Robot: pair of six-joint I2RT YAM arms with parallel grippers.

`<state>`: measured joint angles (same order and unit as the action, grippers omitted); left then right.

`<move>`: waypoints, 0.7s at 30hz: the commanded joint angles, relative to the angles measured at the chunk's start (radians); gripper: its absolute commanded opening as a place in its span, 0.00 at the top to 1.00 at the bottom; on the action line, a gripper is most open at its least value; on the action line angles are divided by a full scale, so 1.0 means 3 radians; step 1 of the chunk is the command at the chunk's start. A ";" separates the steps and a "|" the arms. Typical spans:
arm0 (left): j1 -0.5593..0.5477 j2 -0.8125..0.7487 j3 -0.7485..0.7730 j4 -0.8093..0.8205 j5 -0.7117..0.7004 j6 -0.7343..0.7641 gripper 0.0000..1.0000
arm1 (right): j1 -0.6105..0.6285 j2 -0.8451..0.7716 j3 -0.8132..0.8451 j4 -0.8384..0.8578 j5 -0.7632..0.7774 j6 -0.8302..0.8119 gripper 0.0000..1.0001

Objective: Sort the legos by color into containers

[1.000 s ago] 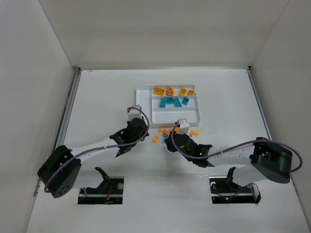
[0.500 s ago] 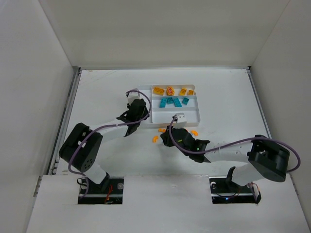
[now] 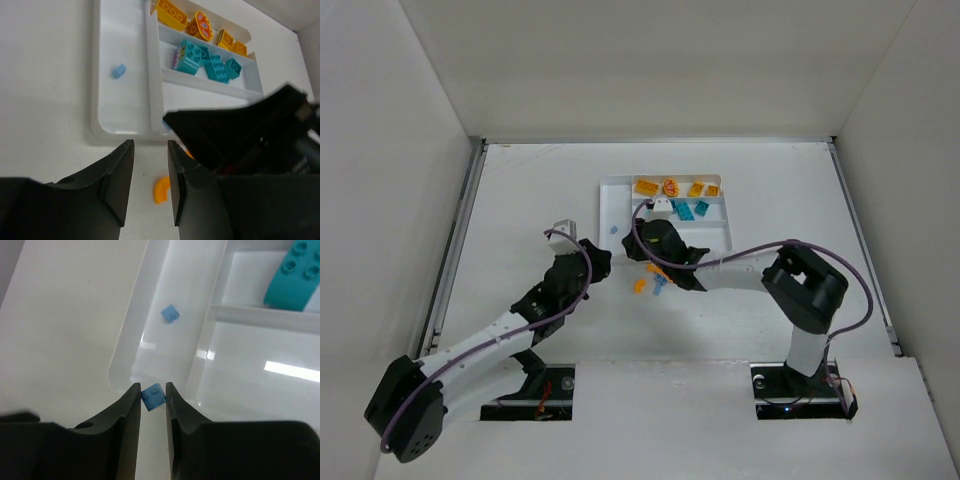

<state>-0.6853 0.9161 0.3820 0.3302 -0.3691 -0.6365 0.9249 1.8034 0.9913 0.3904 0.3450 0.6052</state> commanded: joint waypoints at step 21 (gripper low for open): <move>-0.1589 0.1220 0.0234 0.0285 -0.0452 -0.0159 0.66 | -0.0043 -0.1219 -0.1089 0.0187 0.0353 0.0150 0.78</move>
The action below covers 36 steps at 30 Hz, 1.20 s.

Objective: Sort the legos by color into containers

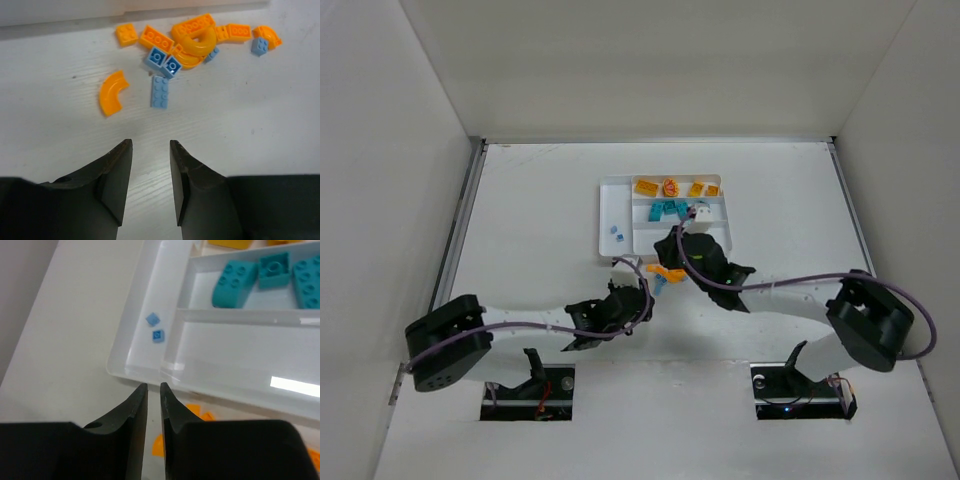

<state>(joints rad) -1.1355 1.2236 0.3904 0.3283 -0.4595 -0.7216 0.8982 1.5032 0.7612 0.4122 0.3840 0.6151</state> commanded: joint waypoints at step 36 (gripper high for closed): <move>-0.0196 0.1409 0.1000 -0.0220 -0.0744 0.0426 0.89 | 0.0317 -0.0731 -0.1382 0.0211 0.0403 0.0583 0.63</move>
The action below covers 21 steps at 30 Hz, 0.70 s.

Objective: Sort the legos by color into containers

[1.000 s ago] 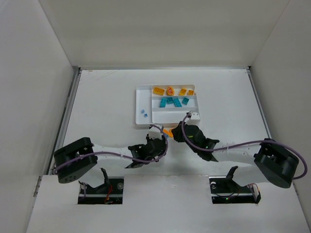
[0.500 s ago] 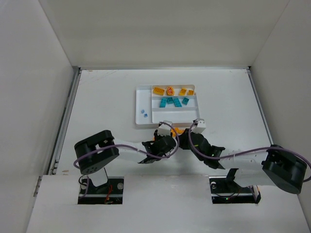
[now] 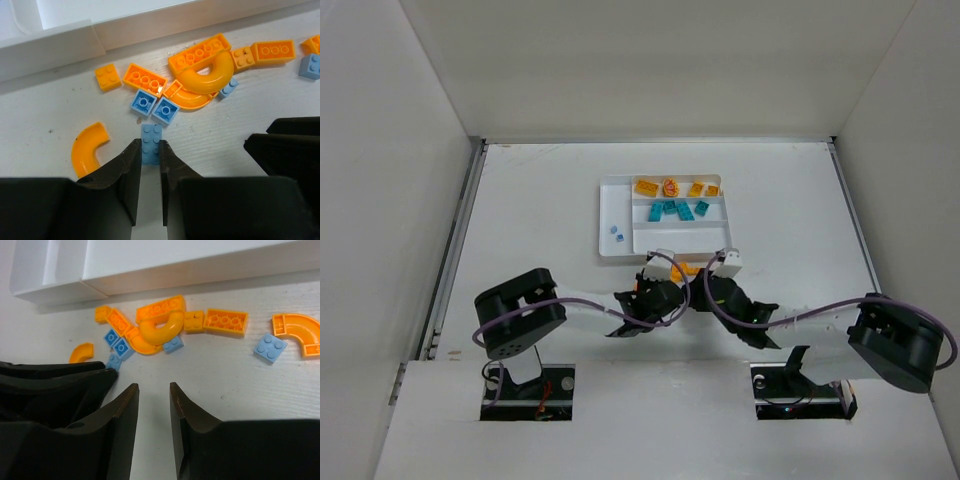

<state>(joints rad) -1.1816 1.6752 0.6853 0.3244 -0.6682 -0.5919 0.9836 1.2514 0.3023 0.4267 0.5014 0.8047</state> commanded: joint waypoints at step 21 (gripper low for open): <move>0.1021 -0.1412 -0.0321 -0.0136 0.0621 -0.0047 0.88 | 0.0063 0.1340 0.0955 0.0158 -0.0071 -0.0570 0.55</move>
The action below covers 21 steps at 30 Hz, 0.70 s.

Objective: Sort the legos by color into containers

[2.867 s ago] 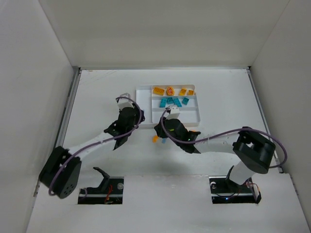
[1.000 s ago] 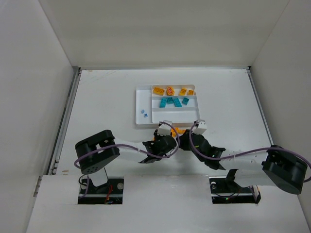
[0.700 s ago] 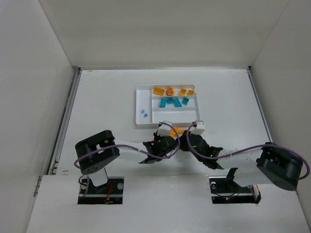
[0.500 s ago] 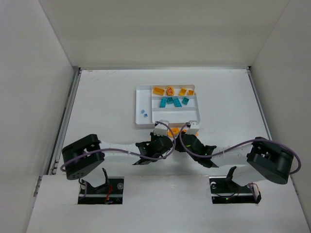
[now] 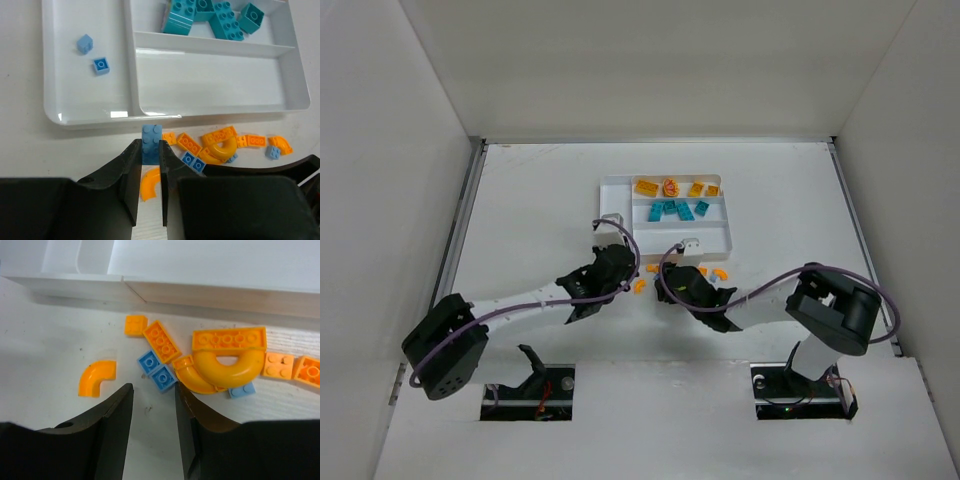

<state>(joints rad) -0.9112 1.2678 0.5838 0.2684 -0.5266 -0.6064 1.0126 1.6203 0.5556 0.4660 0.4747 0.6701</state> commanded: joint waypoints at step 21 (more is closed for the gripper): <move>0.0907 0.0999 0.0661 0.0322 0.0370 0.0145 0.88 | 0.0032 0.0367 0.0301 -0.0127 0.0396 -0.0306 0.74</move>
<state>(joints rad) -0.6521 1.5513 0.7357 0.3279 -0.4179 -0.5831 1.0100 1.7096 0.6315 0.4789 0.5671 0.5926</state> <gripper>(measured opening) 0.130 0.281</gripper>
